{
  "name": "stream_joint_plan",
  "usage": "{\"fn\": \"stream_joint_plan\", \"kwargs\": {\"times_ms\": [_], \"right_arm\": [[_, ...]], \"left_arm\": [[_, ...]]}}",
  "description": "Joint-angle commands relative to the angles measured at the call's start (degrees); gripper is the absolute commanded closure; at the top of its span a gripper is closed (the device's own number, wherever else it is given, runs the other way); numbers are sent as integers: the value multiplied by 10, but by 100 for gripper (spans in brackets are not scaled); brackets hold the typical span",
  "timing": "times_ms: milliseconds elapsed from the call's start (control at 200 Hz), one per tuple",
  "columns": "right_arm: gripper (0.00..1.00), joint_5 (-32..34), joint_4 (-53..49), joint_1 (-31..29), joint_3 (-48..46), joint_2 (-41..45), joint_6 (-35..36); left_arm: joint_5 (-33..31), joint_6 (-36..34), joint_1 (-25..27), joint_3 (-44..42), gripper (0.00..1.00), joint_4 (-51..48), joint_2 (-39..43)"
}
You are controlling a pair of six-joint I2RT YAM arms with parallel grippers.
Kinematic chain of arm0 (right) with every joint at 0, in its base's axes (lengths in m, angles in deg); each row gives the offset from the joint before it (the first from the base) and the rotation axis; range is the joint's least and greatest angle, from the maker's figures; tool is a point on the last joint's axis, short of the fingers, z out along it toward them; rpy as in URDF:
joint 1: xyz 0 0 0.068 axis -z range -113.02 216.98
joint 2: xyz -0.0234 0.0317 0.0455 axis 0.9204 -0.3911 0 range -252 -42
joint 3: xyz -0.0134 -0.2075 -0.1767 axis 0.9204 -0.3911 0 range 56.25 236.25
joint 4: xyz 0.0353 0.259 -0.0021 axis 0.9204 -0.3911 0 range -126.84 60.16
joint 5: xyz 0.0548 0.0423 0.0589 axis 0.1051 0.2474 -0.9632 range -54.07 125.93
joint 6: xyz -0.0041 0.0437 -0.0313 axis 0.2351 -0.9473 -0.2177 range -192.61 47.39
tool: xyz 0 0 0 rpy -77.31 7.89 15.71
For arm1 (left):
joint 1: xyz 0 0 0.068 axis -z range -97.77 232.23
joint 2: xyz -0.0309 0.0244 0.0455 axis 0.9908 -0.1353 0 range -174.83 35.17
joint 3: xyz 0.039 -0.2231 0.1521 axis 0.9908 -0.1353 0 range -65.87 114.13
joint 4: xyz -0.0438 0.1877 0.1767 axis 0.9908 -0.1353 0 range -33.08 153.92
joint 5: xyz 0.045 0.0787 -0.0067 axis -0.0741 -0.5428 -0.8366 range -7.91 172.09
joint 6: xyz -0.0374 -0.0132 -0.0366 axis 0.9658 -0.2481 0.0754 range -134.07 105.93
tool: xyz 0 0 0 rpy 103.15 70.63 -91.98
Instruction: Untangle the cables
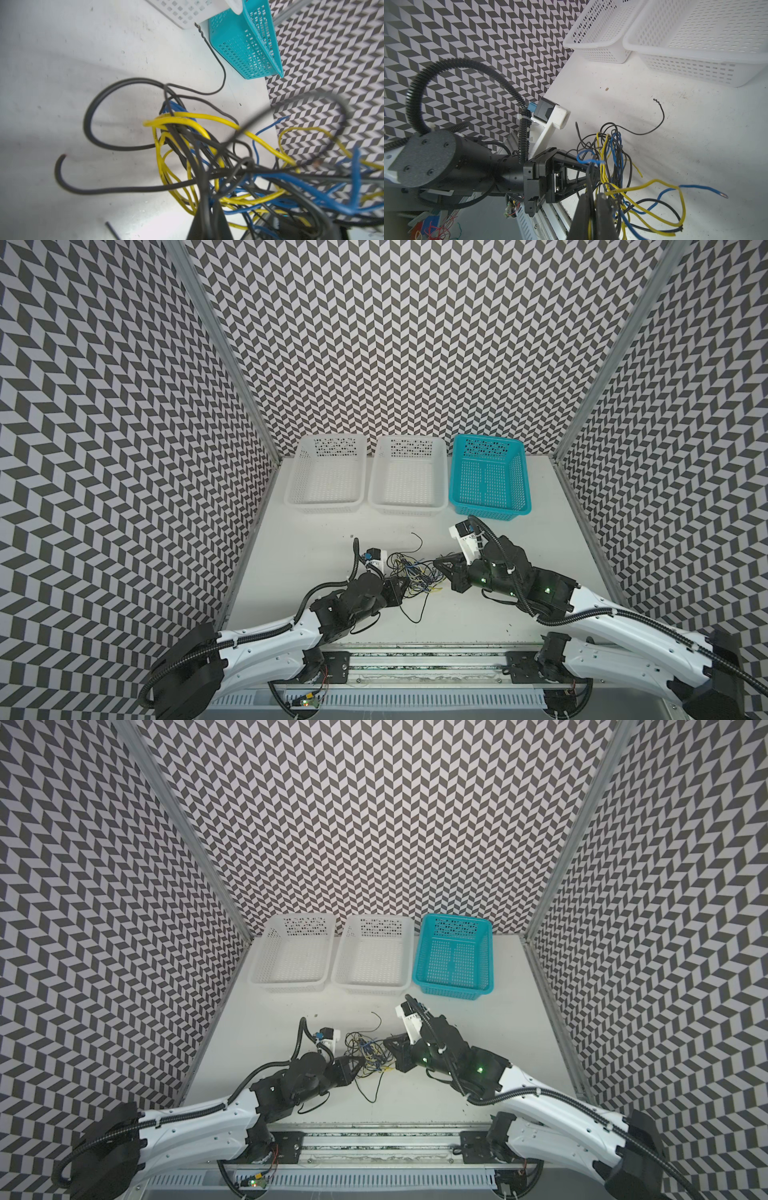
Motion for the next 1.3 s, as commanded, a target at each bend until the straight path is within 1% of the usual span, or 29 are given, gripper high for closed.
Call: {"fn": "stream_joint_plan", "kwargs": {"times_ms": [0, 185, 200, 205, 215, 220, 300, 351, 401, 431, 511, 551, 701, 761, 816, 936, 996, 1062, 1162, 1297], "right_arm": [[100, 15, -14, 3, 8, 27, 3], [99, 14, -85, 6, -7, 65, 17], [96, 13, -90, 6, -10, 71, 20], [93, 12, -92, 6, -12, 74, 22], [91, 12, -93, 6, -13, 76, 23], [89, 11, -97, 6, -14, 79, 25], [73, 8, -125, 6, -18, 106, 40], [61, -11, -133, 6, -21, 127, 46], [55, -33, -127, 5, -28, 139, 44], [54, -46, -118, 5, -32, 145, 40], [53, -85, -94, 1, -37, 136, 36], [53, -89, -80, -8, -35, 122, 35], [53, -47, -39, -53, -18, 44, 41], [54, -53, -37, -58, -5, 7, 52], [55, -34, -38, -61, 1, -24, 54], [58, 45, -54, -62, 8, -58, 50], [59, 80, -38, -61, -5, -58, 48], [64, 113, -4, -61, -27, -60, 33], [67, 101, 53, -61, -48, -78, 28], [68, 97, 30, -61, -25, -120, 24]], "left_arm": [[-19, -14, 2, 26, 100, -11, 4], [-32, -19, -3, 29, 100, -36, 32], [-32, -18, -3, 30, 100, -39, 34], [-32, -18, -4, 31, 100, -40, 34], [-34, -18, -5, 32, 100, -43, 36], [-34, -18, -5, 33, 100, -44, 36], [-32, -17, -9, 40, 100, -60, 44], [-28, -17, -12, 47, 100, -65, 45], [-21, -19, -14, 56, 100, -71, 42], [-16, -23, -14, 64, 100, -76, 38], [-1, -42, -15, 86, 100, -86, 24], [5, -48, -14, 94, 100, -89, 17], [14, -56, -15, 106, 100, -82, 9], [20, -55, -14, 108, 100, -77, 13], [25, -50, -14, 110, 100, -75, 18], [42, -51, -13, 111, 100, -65, 35], [51, -53, -11, 109, 100, -63, 41], [57, -54, -9, 106, 100, -57, 46], [65, -57, -7, 96, 100, -35, 55], [78, -61, -5, 89, 100, -2, 67]]}}
